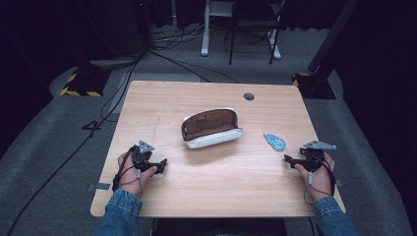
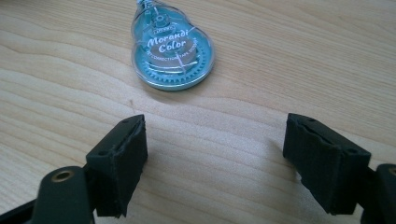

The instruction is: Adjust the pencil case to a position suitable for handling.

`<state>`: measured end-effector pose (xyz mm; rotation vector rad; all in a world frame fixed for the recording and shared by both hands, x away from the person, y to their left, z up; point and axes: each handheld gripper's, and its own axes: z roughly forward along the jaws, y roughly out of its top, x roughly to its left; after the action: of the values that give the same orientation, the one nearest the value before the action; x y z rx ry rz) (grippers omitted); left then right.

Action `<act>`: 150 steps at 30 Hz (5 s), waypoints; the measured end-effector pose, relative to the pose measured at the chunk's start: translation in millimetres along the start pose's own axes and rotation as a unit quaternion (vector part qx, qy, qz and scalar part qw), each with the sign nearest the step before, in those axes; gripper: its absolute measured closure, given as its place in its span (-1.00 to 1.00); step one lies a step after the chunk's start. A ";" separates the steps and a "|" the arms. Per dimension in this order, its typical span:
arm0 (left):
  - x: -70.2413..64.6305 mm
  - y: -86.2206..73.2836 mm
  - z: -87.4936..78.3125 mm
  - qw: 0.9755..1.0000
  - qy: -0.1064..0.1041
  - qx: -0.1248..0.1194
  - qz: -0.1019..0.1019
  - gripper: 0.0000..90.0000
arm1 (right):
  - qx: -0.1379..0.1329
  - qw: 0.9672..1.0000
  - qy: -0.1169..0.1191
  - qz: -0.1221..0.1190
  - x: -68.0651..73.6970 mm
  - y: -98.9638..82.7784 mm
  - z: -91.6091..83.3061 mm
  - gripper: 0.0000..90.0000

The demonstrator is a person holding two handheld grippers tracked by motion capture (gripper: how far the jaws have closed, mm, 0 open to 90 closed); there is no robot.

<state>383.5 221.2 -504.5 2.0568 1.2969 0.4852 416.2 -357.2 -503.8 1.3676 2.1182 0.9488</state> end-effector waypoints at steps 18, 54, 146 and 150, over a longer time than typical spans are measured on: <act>-1.7 32.1 -18.6 1.000 -0.022 -0.022 -0.003 -0.48 | -0.001 1.000 0.002 -0.004 0.2 -1.0 -0.8 -0.51; -11.8 95.0 -29.5 0.992 -0.047 -0.114 0.020 -0.46 | -0.004 1.000 0.004 -0.005 0.4 -1.3 -0.9 -0.47; -23.7 128.1 54.9 0.979 -0.192 -0.045 0.056 0.92 | -0.008 1.000 0.010 -0.012 2.4 -2.6 -3.0 -0.32; -25.1 127.4 45.9 0.978 -0.196 -0.051 0.057 0.92 | -0.009 1.000 0.011 -0.012 2.5 -2.7 -3.0 -0.32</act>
<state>484.1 145.6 -448.4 2.0203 0.9064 0.1767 411.5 -356.6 -503.8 1.3253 2.1330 0.9739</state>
